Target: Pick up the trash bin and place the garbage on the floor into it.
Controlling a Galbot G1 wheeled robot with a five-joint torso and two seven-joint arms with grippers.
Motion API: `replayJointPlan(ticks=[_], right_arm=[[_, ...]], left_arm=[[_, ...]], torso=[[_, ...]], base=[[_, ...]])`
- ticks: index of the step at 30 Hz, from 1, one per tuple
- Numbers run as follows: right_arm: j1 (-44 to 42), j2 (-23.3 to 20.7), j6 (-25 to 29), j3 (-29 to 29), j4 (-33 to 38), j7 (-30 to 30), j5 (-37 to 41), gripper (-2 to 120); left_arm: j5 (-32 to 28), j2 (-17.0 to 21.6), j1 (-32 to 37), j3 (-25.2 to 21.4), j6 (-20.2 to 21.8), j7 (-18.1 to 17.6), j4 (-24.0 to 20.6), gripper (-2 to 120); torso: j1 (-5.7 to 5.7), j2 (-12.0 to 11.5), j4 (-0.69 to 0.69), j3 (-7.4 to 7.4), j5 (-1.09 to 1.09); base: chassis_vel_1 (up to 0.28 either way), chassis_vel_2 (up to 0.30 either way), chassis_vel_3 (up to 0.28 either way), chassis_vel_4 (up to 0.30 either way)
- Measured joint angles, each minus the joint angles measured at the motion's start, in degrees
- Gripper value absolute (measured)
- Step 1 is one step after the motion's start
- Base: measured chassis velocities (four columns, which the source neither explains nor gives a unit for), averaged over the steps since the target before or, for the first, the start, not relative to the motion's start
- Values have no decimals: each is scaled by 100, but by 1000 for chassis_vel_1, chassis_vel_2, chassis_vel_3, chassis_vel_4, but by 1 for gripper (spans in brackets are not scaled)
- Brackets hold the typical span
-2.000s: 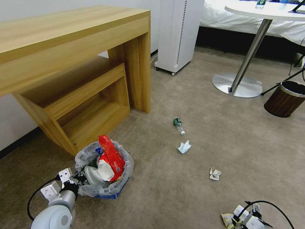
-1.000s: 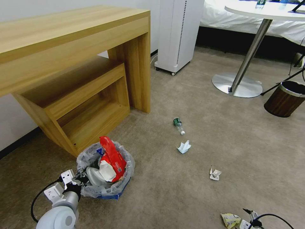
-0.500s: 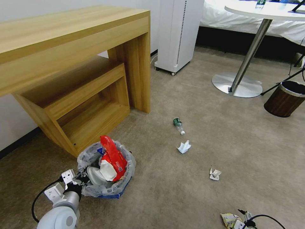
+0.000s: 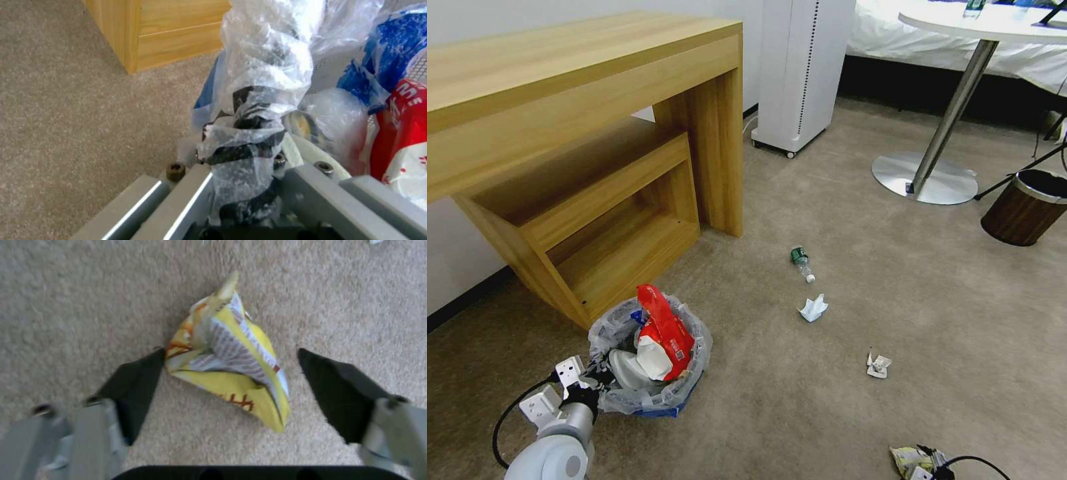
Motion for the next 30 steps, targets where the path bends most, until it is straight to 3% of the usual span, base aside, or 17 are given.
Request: replayJointPlan(ticks=[3,17,23,30], right_arm=[[-32,52,43,7,-67,4,-40,65],[-72,158,146,25,-179,23,-126,58],[-53,306,174,-6,-281,22,-129,39],[-41,376,183,-11,-314,15,-111,19]], left_arm=[[9,-18,9,6,0,2,-9,0],[71,-70,52,2,-40,25,-11,0],[91,-84,92,-7,-52,27,-18,0],[100,-89,104,-20,-62,30,-20,0]], torso=[[0,0,-1,0,0],[0,1,-3,0,-6],[1,2,-6,0,-12],[0,1,-6,0,0]], base=[[0,0,0,0],[0,0,0,0],[0,0,0,0],[0,0,0,0]])
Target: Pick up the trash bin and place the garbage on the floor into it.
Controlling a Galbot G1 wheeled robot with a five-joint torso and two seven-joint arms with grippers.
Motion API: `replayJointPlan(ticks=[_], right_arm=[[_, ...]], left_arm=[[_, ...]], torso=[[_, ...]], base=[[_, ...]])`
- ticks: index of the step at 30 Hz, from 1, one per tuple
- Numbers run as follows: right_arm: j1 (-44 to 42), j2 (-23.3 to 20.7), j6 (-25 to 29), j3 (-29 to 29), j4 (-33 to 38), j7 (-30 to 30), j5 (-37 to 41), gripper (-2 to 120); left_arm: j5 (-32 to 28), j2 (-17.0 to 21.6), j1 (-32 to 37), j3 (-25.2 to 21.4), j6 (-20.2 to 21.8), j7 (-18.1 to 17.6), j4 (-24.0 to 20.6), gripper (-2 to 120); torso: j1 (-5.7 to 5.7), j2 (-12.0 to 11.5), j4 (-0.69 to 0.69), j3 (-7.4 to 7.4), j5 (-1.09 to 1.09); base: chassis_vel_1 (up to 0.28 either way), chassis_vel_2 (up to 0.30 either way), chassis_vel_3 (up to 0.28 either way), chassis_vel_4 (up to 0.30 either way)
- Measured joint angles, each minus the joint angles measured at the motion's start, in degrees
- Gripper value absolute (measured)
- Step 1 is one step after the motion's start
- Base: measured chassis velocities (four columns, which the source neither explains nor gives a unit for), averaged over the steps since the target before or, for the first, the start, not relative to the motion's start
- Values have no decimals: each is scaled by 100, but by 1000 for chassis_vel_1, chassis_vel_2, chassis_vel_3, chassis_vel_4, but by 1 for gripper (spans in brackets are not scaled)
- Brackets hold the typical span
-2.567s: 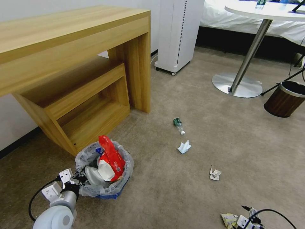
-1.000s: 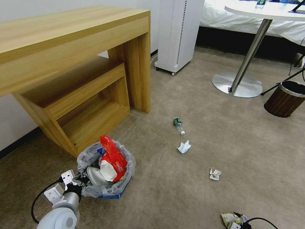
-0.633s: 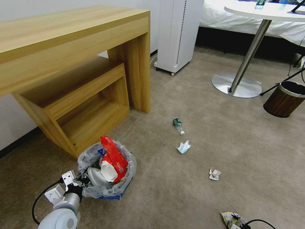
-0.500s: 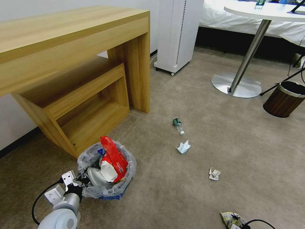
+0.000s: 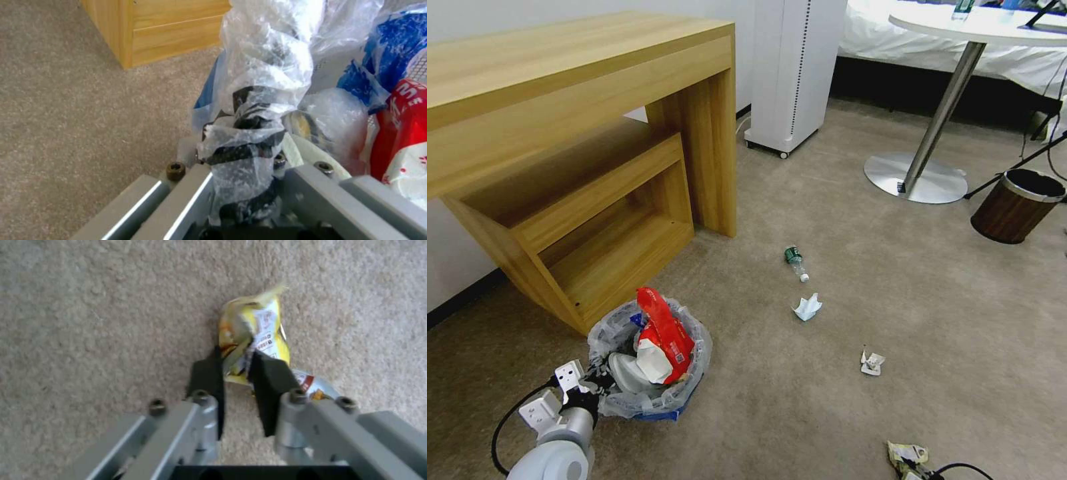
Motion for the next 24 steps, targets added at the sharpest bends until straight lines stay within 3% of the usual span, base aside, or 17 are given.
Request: replayJointPlan(ticks=[3,4,6,7,12,17,20,24], right_arm=[[-12,-13,6,44,29,-21,32,6],[-35,-37,25,116,64,-22,48,0],[-59,-63,66,176,99,-27,49,0],[-96,-116,191,261,165,-44,47,0],[-308,-459,640,655,869,-253,141,0],[-214,-599,1062,797,1212,-487,173,0],[-8,-632,1710,930,1422,-890,137,0],[151,-584,2190,1048,1533,-1233,113,0]], left_arm=[[18,-7,2,-3,-3,5,0,0],[21,-6,2,-7,-4,11,0,0],[23,1,-2,-15,-5,11,2,0],[23,6,-13,-18,-5,11,11,0],[20,4,-81,3,4,11,96,0],[24,3,-99,-6,6,9,112,0],[4,31,-107,-24,19,-1,112,0],[-19,63,-108,-26,29,-6,108,0]], torso=[[-1,-2,8,1,16],[-1,-3,17,0,28],[-1,-3,17,1,26],[-1,-3,19,1,11],[-1,-3,6,1,0],[0,-3,7,1,2],[0,-3,6,1,2],[0,-2,7,0,-1]], base=[[0,0,0,0],[0,0,0,0],[0,0,0,0],[0,0,0,0],[0,0,0,0],[0,0,0,0],[0,0,0,0],[0,0,0,0]])
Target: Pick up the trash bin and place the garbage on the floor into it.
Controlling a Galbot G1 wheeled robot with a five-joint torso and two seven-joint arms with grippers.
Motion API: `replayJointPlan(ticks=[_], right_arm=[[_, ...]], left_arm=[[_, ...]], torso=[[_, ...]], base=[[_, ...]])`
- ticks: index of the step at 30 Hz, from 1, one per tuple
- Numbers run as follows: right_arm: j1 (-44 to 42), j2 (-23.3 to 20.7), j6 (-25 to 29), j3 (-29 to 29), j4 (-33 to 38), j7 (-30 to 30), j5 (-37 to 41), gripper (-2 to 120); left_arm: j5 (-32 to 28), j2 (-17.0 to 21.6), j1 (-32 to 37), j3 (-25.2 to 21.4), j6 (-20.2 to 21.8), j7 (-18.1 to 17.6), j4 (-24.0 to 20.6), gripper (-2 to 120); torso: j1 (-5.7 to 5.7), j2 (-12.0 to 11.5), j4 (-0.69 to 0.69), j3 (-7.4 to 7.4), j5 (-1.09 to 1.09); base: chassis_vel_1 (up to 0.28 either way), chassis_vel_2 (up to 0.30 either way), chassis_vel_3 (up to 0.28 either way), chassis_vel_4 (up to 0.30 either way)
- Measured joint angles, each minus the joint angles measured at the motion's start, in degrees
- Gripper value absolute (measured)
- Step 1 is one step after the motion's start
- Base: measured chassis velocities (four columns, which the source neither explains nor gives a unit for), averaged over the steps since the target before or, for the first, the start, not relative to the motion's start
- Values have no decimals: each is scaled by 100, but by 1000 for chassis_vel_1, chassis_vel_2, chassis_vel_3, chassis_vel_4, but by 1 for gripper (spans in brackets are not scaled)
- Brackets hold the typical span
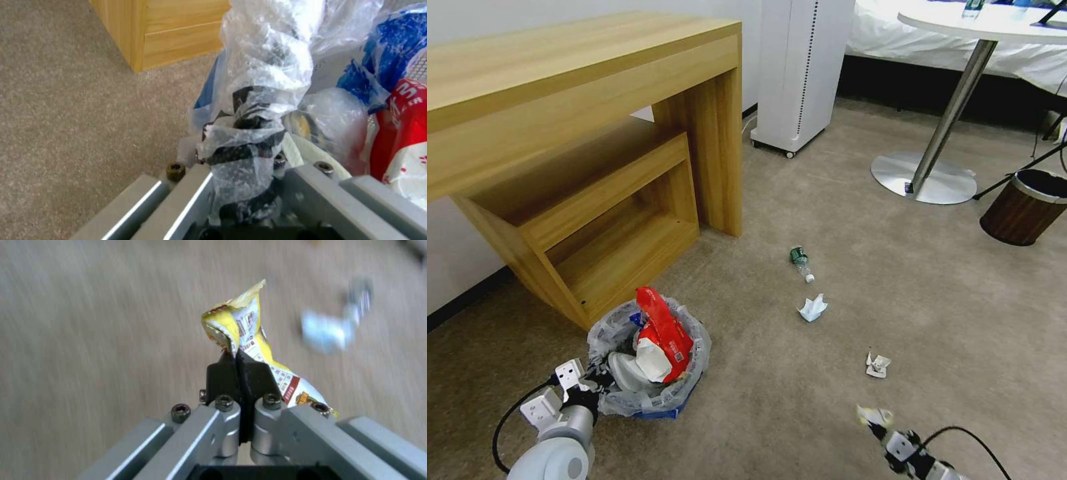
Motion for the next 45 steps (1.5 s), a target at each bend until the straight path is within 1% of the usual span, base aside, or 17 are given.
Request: replayJointPlan(ticks=[4,6,7,8,10,12,14,15,18,22,25,26,29,30,35,42,45], right_arm=[[497,230,1111,104,17,-1051,31,0],[497,230,1111,104,17,-1051,31,0],[694,330,1323,55,2,-1341,103,0],[1169,610,1480,-142,146,-1858,401,0],[1496,785,1451,-303,325,-2024,644,0],[1986,1045,1176,-467,635,-2083,963,0],[2502,1279,792,-753,889,-1925,1246,0],[2502,1279,792,-753,889,-1925,1246,0],[3209,1630,221,-1298,1140,-1530,1751,0],[3715,1945,-122,-1736,1268,-1211,2218,0],[4418,2403,-602,-2284,1343,-820,2879,0],[4418,2403,-602,-2284,1343,-820,2879,0],[5047,2922,-1052,-2851,1225,-243,3332,0],[5047,2922,-1052,-2851,1225,-243,3332,0],[5403,3454,-1429,-3347,840,285,3624,0],[5422,3908,-1828,-3549,560,773,3786,0],[5415,4307,-1982,-3618,416,993,3859,0]], left_arm=[[-42,44,-5,1,35,-20,-28,0],[-42,44,-5,1,35,-20,-28,0],[-44,45,-9,10,41,-22,-33,0],[-46,37,-27,37,66,-29,-42,0],[-47,38,-29,53,87,-31,-55,0],[-51,59,-29,73,140,-45,-103,0],[-61,75,-21,102,184,-72,-169,0],[-61,75,-21,102,184,-72,-169,0],[-76,73,0,134,242,-111,-275,0],[-76,67,18,143,257,-117,-318,0],[-68,37,30,163,262,-122,-350,0],[-68,37,30,163,262,-122,-350,0],[-37,-9,36,216,263,-122,-389,0],[-37,-9,36,216,263,-122,-389,0],[-19,-49,62,229,262,-121,-440,0],[-11,-76,124,208,234,-107,-491,0],[-13,-77,134,196,218,-101,-503,0]], torso=[[0,1,-1,0,1],[0,1,-1,0,1],[0,1,0,-1,-1],[0,1,-1,0,2],[0,1,0,0,0],[0,0,0,0,0],[0,0,0,0,0],[0,0,0,0,0],[0,1,0,0,-1],[0,1,0,0,0],[0,1,0,-1,0],[0,1,0,-1,0],[1,1,1,0,-1],[1,1,1,0,-1],[1,1,0,0,0],[0,1,-2,0,0],[0,1,0,-1,1]], base=[[0,0,0,0],[0,0,0,0],[0,0,0,0],[0,0,0,0],[0,0,0,0],[0,0,0,0],[0,0,0,0],[0,0,0,0],[0,0,0,0],[0,0,0,0],[0,0,0,0],[0,0,0,0],[0,0,0,0],[0,0,0,0],[0,0,0,0],[0,0,0,0],[0,0,0,0]])
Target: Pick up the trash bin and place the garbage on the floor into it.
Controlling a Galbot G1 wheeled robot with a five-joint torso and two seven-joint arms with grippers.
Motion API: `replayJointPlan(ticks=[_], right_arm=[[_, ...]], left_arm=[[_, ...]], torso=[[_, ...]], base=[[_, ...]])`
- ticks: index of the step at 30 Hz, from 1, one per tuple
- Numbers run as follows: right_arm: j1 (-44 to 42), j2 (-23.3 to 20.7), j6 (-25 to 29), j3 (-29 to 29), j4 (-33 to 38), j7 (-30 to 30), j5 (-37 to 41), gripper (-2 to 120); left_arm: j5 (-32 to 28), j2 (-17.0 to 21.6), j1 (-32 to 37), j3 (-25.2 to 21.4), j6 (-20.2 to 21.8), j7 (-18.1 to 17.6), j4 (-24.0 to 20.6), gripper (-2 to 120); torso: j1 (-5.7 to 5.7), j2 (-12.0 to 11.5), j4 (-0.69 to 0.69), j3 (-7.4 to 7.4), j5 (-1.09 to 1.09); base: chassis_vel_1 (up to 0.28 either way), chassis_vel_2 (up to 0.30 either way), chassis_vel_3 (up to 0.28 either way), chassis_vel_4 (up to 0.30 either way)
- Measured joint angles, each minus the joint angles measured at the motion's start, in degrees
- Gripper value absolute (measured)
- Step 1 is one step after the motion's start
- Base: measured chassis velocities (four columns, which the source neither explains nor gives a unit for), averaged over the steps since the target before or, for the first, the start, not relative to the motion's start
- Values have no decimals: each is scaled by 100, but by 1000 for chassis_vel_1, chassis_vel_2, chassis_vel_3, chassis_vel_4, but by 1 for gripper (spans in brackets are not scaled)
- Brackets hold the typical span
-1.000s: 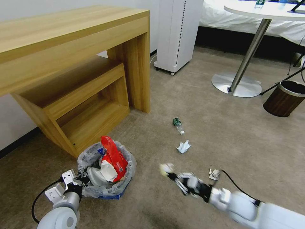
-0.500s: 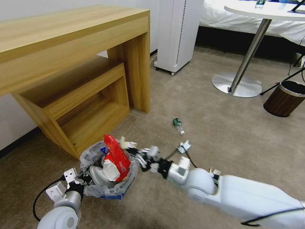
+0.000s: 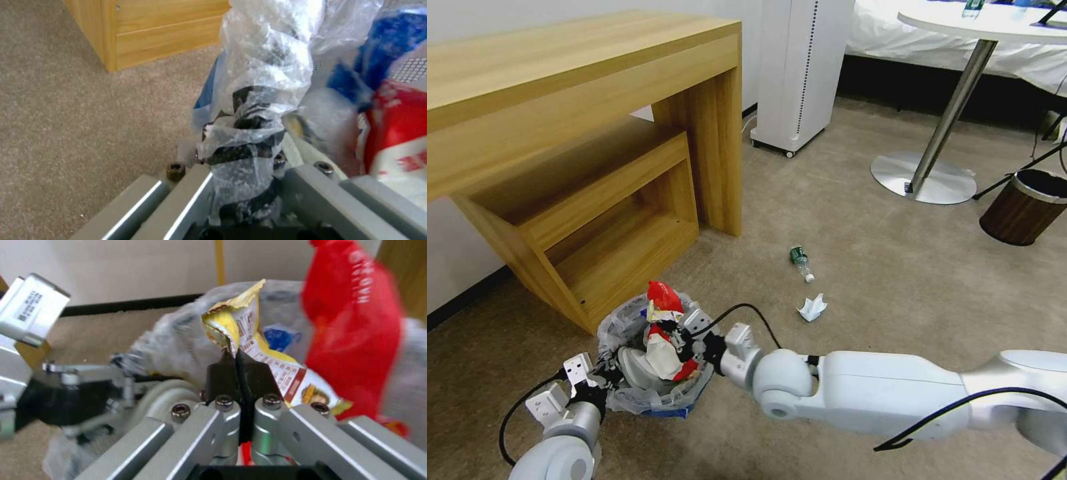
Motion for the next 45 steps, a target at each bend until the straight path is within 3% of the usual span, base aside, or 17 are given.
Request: replayJointPlan(ticks=[7,27,34,37,44,45], right_arm=[[77,429,-649,-65,-58,536,275,0],[28,714,-1544,33,-153,1507,558,0],[28,758,-1650,129,-86,1612,753,22],[31,761,-1659,153,-5,1612,789,37],[41,749,-1643,161,82,1602,779,56],[41,739,-1626,171,108,1594,760,66]], left_arm=[[-6,26,27,-25,-50,9,18,0],[-6,47,-24,-19,-129,38,239,0],[3,36,-31,-2,-134,46,252,0],[23,16,-28,9,-134,53,252,0],[44,2,-9,13,-134,57,232,0],[53,0,3,12,-134,61,223,0]], torso=[[0,0,0,0,0],[0,0,0,0,0],[0,0,0,0,1],[0,0,0,0,1],[0,0,0,0,1],[0,0,0,0,1]], base=[[0,0,0,0],[0,0,0,0],[0,0,0,0],[0,0,0,0],[0,0,0,0],[0,0,0,0]])
